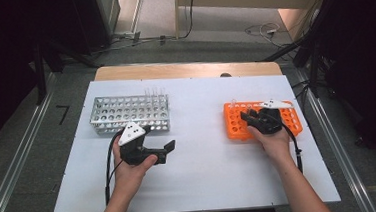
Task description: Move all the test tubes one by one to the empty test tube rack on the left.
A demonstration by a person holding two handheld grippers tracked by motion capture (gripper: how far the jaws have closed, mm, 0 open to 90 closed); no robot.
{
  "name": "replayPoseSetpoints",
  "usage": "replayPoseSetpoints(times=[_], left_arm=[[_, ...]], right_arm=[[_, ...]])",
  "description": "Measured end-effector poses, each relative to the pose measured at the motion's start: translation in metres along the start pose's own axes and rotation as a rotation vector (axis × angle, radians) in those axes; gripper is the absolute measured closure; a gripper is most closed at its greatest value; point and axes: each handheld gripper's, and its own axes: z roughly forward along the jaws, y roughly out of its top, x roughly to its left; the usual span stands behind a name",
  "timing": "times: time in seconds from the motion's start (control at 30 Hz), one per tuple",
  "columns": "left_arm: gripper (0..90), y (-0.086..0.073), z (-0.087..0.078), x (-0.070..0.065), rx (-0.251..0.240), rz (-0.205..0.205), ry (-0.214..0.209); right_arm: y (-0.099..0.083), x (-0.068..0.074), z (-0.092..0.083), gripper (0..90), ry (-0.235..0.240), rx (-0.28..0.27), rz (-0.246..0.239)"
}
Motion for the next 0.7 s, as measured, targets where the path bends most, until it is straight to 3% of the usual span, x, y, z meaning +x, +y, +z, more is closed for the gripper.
replayPoseSetpoints(times=[0.17,0.27,0.43,0.7], left_arm=[[0.0,0.000,0.001,0.001,0.001,-0.007,-0.001],[0.0,-0.001,0.002,0.000,0.009,-0.003,-0.003],[0.0,-0.001,0.000,0.002,0.003,-0.004,-0.002],[0.0,0.000,-0.002,0.004,-0.006,-0.009,0.000]], right_arm=[[0.000,0.004,0.001,65.9,-0.033,0.000,-0.018],[0.000,0.003,0.001,72.9,-0.054,-0.004,-0.005],[-0.001,0.003,0.000,73.9,-0.056,-0.015,0.002],[0.003,0.001,-0.012,74.0,-0.041,-0.082,0.020]])
